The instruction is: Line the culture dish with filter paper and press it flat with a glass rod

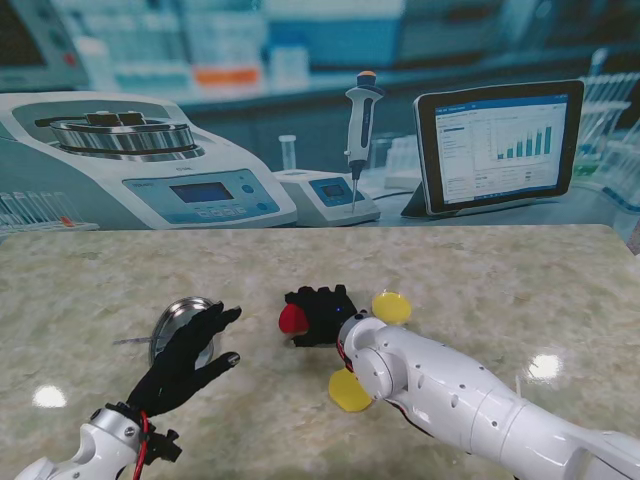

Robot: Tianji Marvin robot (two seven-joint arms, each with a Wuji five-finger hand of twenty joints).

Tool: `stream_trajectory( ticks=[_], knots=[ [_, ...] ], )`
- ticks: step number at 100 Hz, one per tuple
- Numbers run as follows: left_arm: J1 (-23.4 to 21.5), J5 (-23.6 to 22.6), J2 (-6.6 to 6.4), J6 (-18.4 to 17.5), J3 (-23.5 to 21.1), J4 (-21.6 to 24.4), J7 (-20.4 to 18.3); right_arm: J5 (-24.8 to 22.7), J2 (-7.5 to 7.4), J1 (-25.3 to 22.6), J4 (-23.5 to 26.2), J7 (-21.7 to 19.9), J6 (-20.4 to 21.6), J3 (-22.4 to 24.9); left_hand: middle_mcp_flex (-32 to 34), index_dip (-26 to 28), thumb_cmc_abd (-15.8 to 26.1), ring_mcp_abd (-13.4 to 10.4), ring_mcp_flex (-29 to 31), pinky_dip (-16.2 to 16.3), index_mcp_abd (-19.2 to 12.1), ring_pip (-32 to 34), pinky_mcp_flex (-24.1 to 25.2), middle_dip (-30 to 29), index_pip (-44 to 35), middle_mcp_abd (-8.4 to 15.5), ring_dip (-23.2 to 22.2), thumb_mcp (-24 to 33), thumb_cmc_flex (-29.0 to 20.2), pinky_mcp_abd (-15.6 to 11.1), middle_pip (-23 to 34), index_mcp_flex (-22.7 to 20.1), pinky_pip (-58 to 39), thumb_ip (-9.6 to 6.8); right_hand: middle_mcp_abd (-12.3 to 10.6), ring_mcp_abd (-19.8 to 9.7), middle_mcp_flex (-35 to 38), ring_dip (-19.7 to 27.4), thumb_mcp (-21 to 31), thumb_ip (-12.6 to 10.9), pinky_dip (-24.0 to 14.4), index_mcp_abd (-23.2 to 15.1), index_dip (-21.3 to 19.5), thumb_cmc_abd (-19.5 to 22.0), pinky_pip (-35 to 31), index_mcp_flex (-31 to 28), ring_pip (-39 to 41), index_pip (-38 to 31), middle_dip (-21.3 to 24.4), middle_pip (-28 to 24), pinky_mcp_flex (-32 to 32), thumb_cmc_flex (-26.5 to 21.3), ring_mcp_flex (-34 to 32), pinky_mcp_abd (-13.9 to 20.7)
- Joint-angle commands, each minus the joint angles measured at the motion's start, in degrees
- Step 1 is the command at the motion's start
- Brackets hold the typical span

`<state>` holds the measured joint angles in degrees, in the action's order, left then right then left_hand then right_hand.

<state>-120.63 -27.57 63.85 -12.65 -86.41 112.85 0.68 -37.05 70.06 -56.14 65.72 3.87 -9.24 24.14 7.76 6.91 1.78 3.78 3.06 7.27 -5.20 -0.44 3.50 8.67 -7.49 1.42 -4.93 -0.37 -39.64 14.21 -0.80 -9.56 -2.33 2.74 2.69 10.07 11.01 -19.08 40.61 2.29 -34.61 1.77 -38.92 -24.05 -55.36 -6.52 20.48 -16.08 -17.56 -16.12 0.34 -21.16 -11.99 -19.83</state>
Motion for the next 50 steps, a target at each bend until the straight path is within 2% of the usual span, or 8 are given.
stream_trajectory(
  ticks=[1,26,50],
  knots=[
    [-0.15,-0.36,-0.14,-0.32,-0.27,-0.12,-0.42,-0.13,0.37,-0.01,-0.34,0.08,-0.27,-0.27,-1.37,0.45,0.58,-1.72,-1.59,0.37,-0.76,-0.52,0.08,1.1,-1.34,1.12,-0.58,-0.89,-0.65,-1.08,0.27,0.39,2.77,-1.7,0.98,0.92,-1.8,-0.99,1.06,1.24,0.15,0.92,0.49,-1.94,0.89,2.22,-0.99,1.72,-0.02,1.76,-0.92,2.31,2.3,0.45],
    [0.26,-0.6,-0.4,-0.74,-0.65,-0.35,-1.63,-0.23,0.49,0.19,-0.53,0.19,-0.68,-0.49,-1.32,1.25,0.2,-1.67,-1.58,0.5,-1.39,-0.47,0.12,1.51,-2.87,1.1,-0.79,-0.81,-0.72,-1.01,0.43,0.26,2.76,-1.68,0.99,0.8,-1.6,-1.42,1.88,1.14,-0.46,1.38,-2.36,-2.52,0.53,0.75,-0.33,-0.28,-3.05,-0.37,-0.5,1.47,1.6,0.3],
    [0.19,-0.55,-0.36,-0.52,-0.77,-0.2,-1.57,-0.36,0.21,0.49,-0.07,-0.97,-0.63,-0.98,-1.33,1.39,0.28,-1.67,-1.57,0.54,-1.27,-0.46,0.13,1.66,-3.18,1.19,-0.9,-0.83,-0.68,-0.98,0.38,0.4,2.77,-1.66,1.05,0.76,-1.49,-1.53,2.56,1.24,-0.66,1.32,-3.45,-3.67,0.3,-0.39,-0.08,-1.66,-3.48,-1.17,-0.45,1.61,1.53,0.08]
  ],
)
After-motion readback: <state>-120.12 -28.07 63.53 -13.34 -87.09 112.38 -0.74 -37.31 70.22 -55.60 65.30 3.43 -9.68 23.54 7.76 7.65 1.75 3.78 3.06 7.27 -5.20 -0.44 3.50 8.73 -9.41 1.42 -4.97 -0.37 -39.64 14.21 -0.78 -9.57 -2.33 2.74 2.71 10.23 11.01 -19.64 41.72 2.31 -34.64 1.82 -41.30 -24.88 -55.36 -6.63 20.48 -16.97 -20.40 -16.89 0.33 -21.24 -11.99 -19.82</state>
